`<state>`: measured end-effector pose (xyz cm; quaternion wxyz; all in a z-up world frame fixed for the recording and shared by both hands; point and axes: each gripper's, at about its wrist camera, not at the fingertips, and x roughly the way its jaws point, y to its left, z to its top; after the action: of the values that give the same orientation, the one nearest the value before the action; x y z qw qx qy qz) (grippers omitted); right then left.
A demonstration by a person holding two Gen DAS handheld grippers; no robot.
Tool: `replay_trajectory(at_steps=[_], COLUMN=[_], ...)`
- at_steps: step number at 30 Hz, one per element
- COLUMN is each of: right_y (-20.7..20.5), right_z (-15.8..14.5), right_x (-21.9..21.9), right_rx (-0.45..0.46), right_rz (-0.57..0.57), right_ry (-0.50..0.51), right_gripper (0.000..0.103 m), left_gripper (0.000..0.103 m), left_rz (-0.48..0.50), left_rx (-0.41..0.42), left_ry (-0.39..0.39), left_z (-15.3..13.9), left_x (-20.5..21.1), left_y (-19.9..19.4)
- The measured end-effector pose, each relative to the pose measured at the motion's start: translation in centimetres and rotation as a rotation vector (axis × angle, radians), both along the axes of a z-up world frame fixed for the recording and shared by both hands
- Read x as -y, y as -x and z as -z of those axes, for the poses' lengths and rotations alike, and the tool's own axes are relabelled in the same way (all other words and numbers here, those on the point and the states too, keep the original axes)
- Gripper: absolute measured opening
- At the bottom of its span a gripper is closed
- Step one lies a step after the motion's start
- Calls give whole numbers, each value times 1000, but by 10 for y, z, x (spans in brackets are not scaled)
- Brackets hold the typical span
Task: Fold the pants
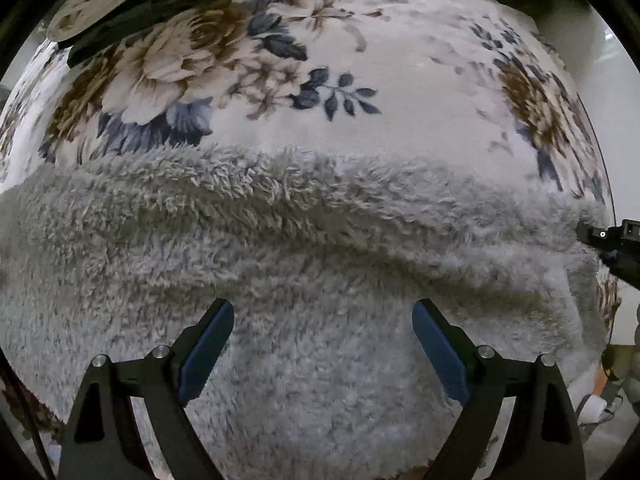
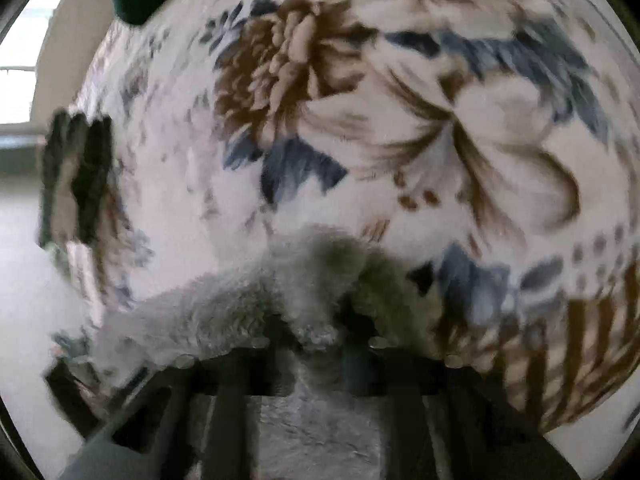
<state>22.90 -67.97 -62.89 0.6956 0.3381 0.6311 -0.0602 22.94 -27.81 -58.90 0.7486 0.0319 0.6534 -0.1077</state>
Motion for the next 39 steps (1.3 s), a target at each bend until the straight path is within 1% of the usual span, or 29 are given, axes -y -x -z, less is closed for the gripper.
replay_trajectory(at_steps=[1, 2, 3, 4, 6, 8, 9, 10, 11, 12, 13, 15, 17, 19, 21, 24, 25, 26, 27, 28, 30, 34, 37, 38, 39], right_y=[-1, -2, 0, -1, -7, -15, -16, -14, -8, 1, 15, 44, 83, 119, 146, 163, 166, 168, 168, 168, 168, 175, 185, 186, 188], right_z=[-6, -12, -12, -9, 8, 20, 18, 9, -3, -18, -35, -55, -64, -57, -39, -10, -1, 6, 11, 14, 11, -20, -37, -37, -33], right_x=[3, 10, 16, 22, 22, 16, 13, 13, 12, 13, 14, 13, 9, 3, -10, -28, -34, -36, -38, -39, -41, -41, -38, -38, -39], right_rx=[22, 47, 52, 47, -2, -52, -54, -36, -11, 25, 59, 86, 77, 50, 19, -26, -21, -8, 20, 27, 47, 108, 96, 84, 56], right_rz=[2, 26, 58, 84, 78, 38, 28, 32, 43, 61, 88, 150, 234, 318, 380, 436, 459, 480, 499, 503, 518, 527, 534, 525, 510], right_ry=[47, 78, 87, 81, 51, 26, 24, 23, 26, 33, 40, 44, 21, -51, -122, -169, -196, -211, -211, -205, -166, -105, -105, -110, -94], right_gripper=[15, 15, 15, 15, 17, 28, 35, 44, 50, 61, 62, 62, 62, 62, 62, 62, 57, 49, 20, 5, 5, 4, 4, 4, 4], left_gripper=[91, 91, 91, 91, 91, 91, 91, 91, 91, 91, 91, 91, 91, 91, 91, 91, 91, 91, 91, 91, 91, 91, 91, 91, 91], left_rz=[-2, -5, -10, -15, -27, -36, -41, -42, -43, -47, -57, -81, -98, -109, -109, -98, -90, -81, -77, -75, -73, -67, -54, -48, -38], left_rx=[-4, -8, -14, -19, -38, -59, -62, -56, -47, -38, -34, -32, -29, -39, -69, -93, -91, -87, -86, -86, -86, -86, -91, -91, -91], left_ry=[0, -3, -1, 0, 3, 7, 19, 27, 33, 44, 56, 80, 94, 96, 98, 79, 71, 62, 59, 58, 59, 83, 102, 104, 100], left_z=[3, 5, 7, 9, 12, 14, 12, 8, 3, -3, -8, -17, -24, -27, -21, -5, -2, 0, 2, 4, 6, 3, -4, -4, -4], left_x=[1, 0, -4, -6, -16, -22, -27, -31, -36, -43, -48, -62, -74, -83, -81, -71, -64, -62, -57, -55, -46, -35, -37, -37, -35], left_y=[-2, -2, 0, 1, 9, 16, 21, 26, 31, 40, 45, 59, 73, 86, 94, 89, 84, 84, 81, 79, 73, 67, 67, 68, 68])
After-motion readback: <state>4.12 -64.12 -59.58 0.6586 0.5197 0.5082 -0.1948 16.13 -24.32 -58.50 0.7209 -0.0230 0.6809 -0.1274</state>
